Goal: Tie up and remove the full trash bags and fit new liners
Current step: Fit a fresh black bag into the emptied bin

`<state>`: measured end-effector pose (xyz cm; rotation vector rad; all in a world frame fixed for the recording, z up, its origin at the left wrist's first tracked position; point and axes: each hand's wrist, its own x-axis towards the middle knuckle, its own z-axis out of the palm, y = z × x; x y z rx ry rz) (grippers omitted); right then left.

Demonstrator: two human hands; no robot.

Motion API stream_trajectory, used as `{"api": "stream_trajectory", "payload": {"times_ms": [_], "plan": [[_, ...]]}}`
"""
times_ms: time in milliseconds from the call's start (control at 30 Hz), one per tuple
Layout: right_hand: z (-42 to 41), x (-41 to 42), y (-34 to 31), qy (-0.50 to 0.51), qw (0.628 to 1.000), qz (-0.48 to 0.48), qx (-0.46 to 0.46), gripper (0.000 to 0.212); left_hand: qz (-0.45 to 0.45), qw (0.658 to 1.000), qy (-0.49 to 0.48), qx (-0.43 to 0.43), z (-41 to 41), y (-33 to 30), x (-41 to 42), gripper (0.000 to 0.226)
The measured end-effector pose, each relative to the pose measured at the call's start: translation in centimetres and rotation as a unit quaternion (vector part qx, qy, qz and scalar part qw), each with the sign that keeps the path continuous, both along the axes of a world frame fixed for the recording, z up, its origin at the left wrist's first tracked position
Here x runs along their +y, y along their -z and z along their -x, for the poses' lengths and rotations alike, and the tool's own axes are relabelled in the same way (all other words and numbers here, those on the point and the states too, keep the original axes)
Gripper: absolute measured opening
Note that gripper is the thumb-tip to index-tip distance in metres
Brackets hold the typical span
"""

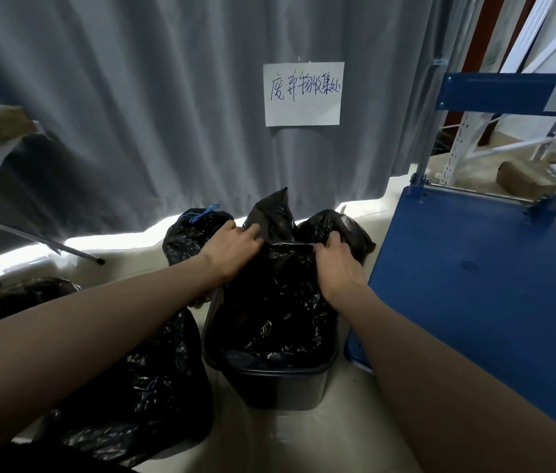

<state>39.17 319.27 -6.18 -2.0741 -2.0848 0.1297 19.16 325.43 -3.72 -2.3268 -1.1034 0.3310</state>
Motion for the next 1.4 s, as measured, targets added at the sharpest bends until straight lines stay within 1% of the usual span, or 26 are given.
{"api": "stream_trajectory", "payload": {"times_ms": [100, 200, 267, 367, 500, 600, 667, 733, 800, 867, 967, 1000, 1033, 1067, 1100, 1133, 1167, 1200, 1233, 1300, 1400], "plan": [[0.5, 0.4, 1.0, 0.014, 1.0, 0.026, 0.002, 0.055, 0.002, 0.999, -0.048, 0.016, -0.1, 1.0, 0.9, 0.035], [0.8, 0.8, 1.8, 0.027, 0.999, 0.037, 0.003, 0.056, 0.009, 0.997, -0.077, 0.007, 0.0, 1.8, 1.7, 0.039], [0.8, 1.1, 2.2, 0.037, 0.999, 0.037, 0.008, 0.056, 0.014, 0.996, -0.089, -0.003, 0.1, 2.1, 2.0, 0.035], [0.9, 1.4, 2.6, 0.069, 0.997, 0.028, 0.02, 0.049, -0.006, 0.995, -0.099, -0.006, 0.3, 2.2, 2.3, 0.026], [1.1, 1.6, 2.9, 0.107, 0.993, 0.036, 0.043, 0.044, -0.014, 0.995, -0.095, -0.008, 0.2, 2.6, 2.6, 0.027], [1.1, 1.9, 3.1, 0.129, 0.989, 0.044, 0.06, 0.032, 0.006, 0.997, -0.063, -0.052, -1.1, 3.1, 2.7, 0.027], [1.1, 1.9, 3.1, 0.146, 0.985, 0.054, 0.074, 0.025, 0.042, 0.993, -0.021, -0.106, -2.6, 3.5, 2.4, 0.03], [0.9, 1.9, 3.2, 0.164, 0.98, 0.062, 0.093, 0.022, 0.086, 0.987, 0.005, -0.134, -4.0, 4.2, 1.9, 0.033], [0.5, 1.7, 3.1, 0.185, 0.973, 0.075, 0.118, 0.023, 0.128, 0.981, 0.008, -0.145, -4.9, 5.0, 1.6, 0.041], [-0.2, 1.4, 3.1, 0.205, 0.962, 0.109, 0.143, 0.026, 0.156, 0.976, -0.004, -0.149, -5.5, 5.6, 1.5, 0.048], [-1.3, 0.5, 2.9, 0.237, 0.939, 0.198, 0.152, 0.035, 0.158, 0.978, -0.013, -0.132, -5.9, 5.8, 1.5, 0.05], [-1.3, 0.1, 2.8, 0.245, 0.935, 0.208, 0.146, 0.036, 0.156, 0.98, -0.015, -0.124, -6.1, 5.9, 1.5, 0.051], [-1.2, -0.3, 2.5, 0.246, 0.942, 0.191, 0.125, 0.037, 0.152, 0.981, -0.017, -0.115, -6.2, 6.0, 1.4, 0.051], [-1.1, -0.6, 2.4, 0.231, 0.959, 0.14, 0.088, 0.038, 0.149, 0.983, -0.017, -0.106, -6.4, 6.1, 1.4, 0.051], [-0.9, -0.8, 2.3, 0.191, 0.978, 0.064, 0.054, 0.039, 0.146, 0.984, -0.016, -0.101, -6.6, 6.2, 1.5, 0.049], [-0.5, -0.9, 2.3, 0.129, 0.991, -0.011, 0.044, 0.039, 0.145, 0.984, -0.014, -0.099, -6.7, 6.3, 1.6, 0.046], [0.1, -1.1, 2.2, 0.055, 0.996, -0.051, 0.05, 0.038, 0.148, 0.984, -0.014, -0.095, -6.8, 6.4, 1.8, 0.043], [0.7, -1.3, 2.3, -0.013, 0.997, -0.053, 0.053, 0.039, 0.154, 0.984, -0.015, -0.094, -6.9, 6.4, 2.0, 0.042], [1.3, -1.6, 2.5, -0.056, 0.997, -0.029, 0.045, 0.041, 0.16, 0.983, -0.016, -0.094, -6.9, 6.4, 2.1, 0.042], [1.9, -2.3, 3.0, -0.062, 0.998, 0.016, 0.013, 0.042, 0.16, 0.982, -0.016, -0.098, -6.4, 6.6, 2.1, 0.047], [1.4, -3.0, 3.5, -0.04, 0.999, 0.015, -0.024, 0.031, 0.14, 0.985, -0.013, -0.095, -4.8, 6.5, 1.8, 0.05]]}}
